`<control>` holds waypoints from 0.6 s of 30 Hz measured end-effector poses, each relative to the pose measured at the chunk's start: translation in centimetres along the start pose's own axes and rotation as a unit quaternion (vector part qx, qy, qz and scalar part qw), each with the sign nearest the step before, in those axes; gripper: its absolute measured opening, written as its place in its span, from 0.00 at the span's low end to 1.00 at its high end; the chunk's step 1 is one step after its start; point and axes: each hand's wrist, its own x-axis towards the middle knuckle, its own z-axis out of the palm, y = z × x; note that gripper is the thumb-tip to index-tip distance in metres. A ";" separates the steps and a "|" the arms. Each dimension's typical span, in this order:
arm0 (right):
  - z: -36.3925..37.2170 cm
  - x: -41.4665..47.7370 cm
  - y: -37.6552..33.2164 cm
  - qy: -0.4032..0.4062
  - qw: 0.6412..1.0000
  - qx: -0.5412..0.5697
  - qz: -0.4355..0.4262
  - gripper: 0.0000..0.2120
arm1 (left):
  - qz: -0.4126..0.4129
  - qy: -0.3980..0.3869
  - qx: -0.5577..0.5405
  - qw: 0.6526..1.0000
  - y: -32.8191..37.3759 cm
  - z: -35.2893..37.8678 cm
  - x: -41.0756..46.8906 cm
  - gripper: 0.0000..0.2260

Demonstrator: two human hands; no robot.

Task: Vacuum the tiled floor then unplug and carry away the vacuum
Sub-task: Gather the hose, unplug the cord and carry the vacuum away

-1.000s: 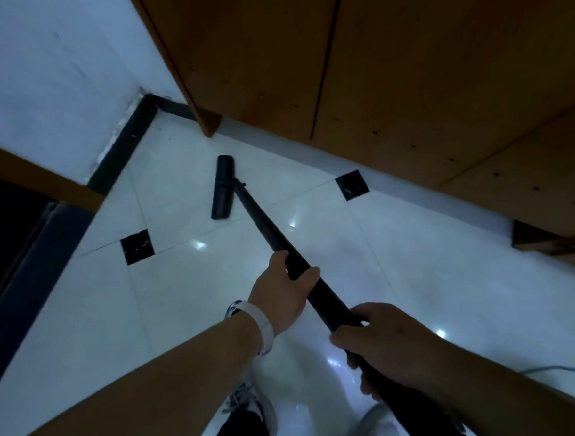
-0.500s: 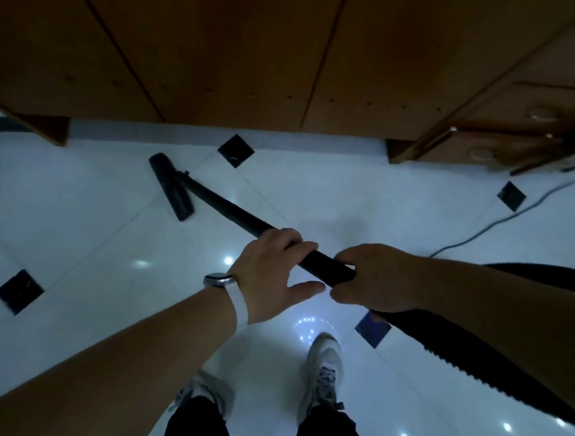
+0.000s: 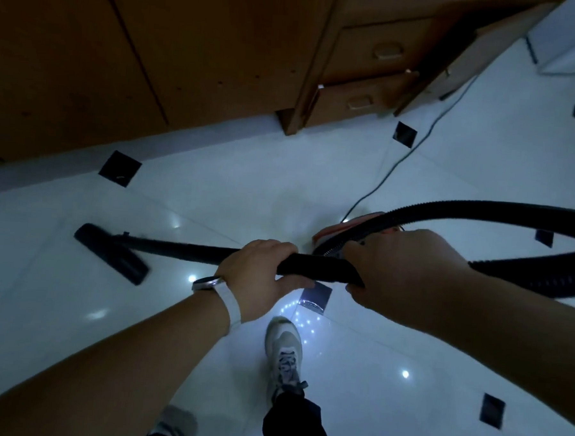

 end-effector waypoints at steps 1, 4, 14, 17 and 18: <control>0.5 -1.1 0.9 0.010 1.000 -0.005 0.017 0.14 | -0.001 -0.006 -0.005 1.000 0.5 0.7 0.7 0.21; 2.6 -3.9 3.3 0.052 0.997 -0.033 0.052 0.13 | 0.004 -0.025 0.001 1.000 2.4 2.8 2.3 0.18; 11.3 -7.0 13.6 0.065 0.994 0.020 0.086 0.10 | 0.001 -0.182 -0.064 0.981 10.2 11.0 9.8 0.10; 14.7 -7.3 17.0 0.117 0.987 -0.014 0.108 0.06 | -0.030 -0.191 -0.075 0.978 11.8 13.4 12.4 0.09; 15.7 -7.4 18.1 0.133 0.984 -0.008 0.119 0.07 | -0.035 -0.192 -0.077 0.978 12.4 14.2 13.3 0.06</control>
